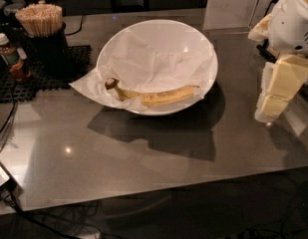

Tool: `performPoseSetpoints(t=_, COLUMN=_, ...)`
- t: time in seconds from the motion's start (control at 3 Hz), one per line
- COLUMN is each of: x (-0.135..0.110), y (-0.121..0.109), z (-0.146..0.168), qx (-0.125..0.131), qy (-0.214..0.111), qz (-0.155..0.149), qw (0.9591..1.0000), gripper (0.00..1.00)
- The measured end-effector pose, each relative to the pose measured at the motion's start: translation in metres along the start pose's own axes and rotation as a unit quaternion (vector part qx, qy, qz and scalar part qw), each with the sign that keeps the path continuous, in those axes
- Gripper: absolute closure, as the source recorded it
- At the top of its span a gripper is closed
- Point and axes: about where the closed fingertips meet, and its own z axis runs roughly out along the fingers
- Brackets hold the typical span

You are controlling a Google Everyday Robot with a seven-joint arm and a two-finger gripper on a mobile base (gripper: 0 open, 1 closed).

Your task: Pick banana from white bowl

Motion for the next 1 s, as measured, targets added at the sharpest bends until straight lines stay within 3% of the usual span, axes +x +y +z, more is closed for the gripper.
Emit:
performPoseSetpoints(t=0.67, x=-0.008, y=-0.005, z=-0.002, qx=0.006, qy=-0.010, qz=-0.011, qw=0.9999, gripper=0.00)
performPoseSetpoints(t=1.0, x=-0.031, y=-0.017, z=-0.008, qx=0.013, qy=-0.035, qz=-0.047, qw=0.9982, gripper=0.00)
